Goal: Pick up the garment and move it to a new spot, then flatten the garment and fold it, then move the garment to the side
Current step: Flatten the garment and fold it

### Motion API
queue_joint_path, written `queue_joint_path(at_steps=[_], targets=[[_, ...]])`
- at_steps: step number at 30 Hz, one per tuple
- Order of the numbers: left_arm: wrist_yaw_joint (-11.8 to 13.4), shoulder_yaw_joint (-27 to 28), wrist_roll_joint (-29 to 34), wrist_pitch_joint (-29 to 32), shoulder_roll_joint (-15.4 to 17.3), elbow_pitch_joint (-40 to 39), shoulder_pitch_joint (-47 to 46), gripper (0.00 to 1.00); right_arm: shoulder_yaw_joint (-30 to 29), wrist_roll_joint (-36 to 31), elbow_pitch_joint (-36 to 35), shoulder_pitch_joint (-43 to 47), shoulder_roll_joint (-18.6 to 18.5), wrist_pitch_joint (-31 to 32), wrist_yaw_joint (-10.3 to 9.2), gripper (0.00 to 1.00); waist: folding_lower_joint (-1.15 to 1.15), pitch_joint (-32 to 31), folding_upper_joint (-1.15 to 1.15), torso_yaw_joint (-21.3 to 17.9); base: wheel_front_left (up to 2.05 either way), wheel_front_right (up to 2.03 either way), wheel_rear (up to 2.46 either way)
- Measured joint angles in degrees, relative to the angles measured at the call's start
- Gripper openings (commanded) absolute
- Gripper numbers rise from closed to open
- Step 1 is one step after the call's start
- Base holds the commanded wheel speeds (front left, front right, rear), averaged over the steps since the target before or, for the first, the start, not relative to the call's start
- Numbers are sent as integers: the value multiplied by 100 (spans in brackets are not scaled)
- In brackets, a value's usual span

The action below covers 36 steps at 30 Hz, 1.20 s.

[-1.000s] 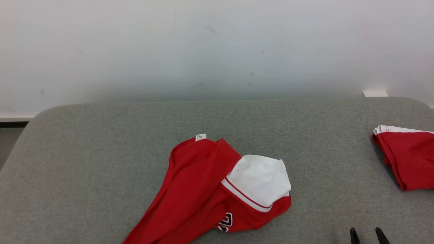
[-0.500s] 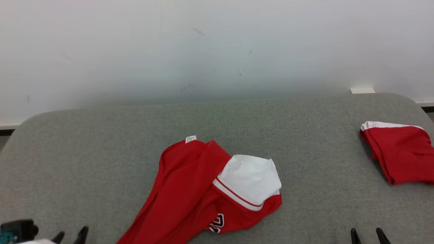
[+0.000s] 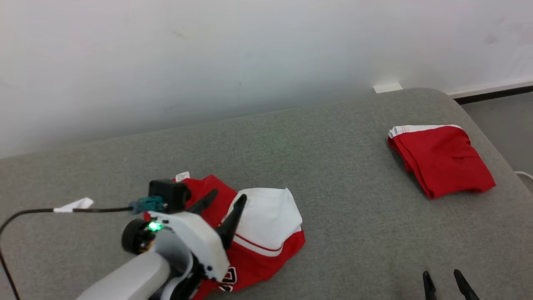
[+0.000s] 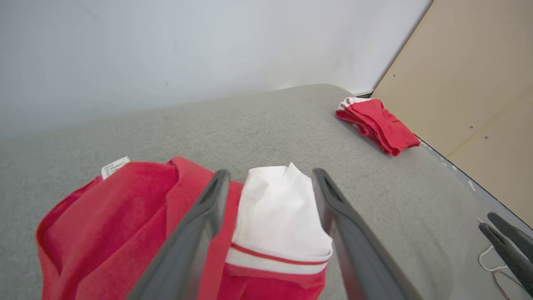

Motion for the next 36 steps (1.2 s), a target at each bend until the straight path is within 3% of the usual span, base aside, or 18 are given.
queue_joint_path(at_steps=[5, 8, 12, 19, 20, 21, 23, 29, 36], targets=[[-64, -321, 280, 51, -821, 989, -528, 100, 47, 13, -4, -90, 7, -1, 0, 100, 0, 166, 0, -286, 0, 0, 0], [75, -374, 400, 64, -956, 1610, -664, 100, 36, 15, -9, -89, 12, 0, 0, 100, 0, 230, 0, -420, 0, 0, 0], [68, -415, 459, 45, -1036, 2049, -766, 100, -19, 15, -16, -81, 11, 0, 0, 100, 0, 274, 0, -450, 0, 0, 0], [-234, -497, 397, 87, -1172, 2357, -786, 100, -15, 10, -13, -86, 14, 0, 0, 100, 0, 270, 0, -324, 0, 0, 0], [-267, -506, 389, 87, -1209, 2402, -786, 83, -3, 9, -13, -91, 16, 0, 0, 100, 0, 267, 0, -311, 0, 0, 0], [-299, -527, 388, 86, -1248, 2452, -786, 46, 8, 9, -10, -92, 18, 0, 0, 100, 0, 262, 0, -301, 0, 0, 0], [-356, -558, 389, 51, -1310, 2553, -789, 0, 24, 10, -9, -95, 20, 0, 0, 100, 0, 259, 0, -286, 0, 0, 0], [-523, -604, 453, -313, -1447, 2480, -809, 0, 1, 10, -4, -85, 24, 0, 0, 100, 0, 229, 0, -249, 0, 0, 0], [-624, -845, 595, -650, -1251, 1339, -286, 0, -126, 10, -12, 43, 25, 0, 0, 100, 0, 178, 0, -151, 0, 0, 0]])
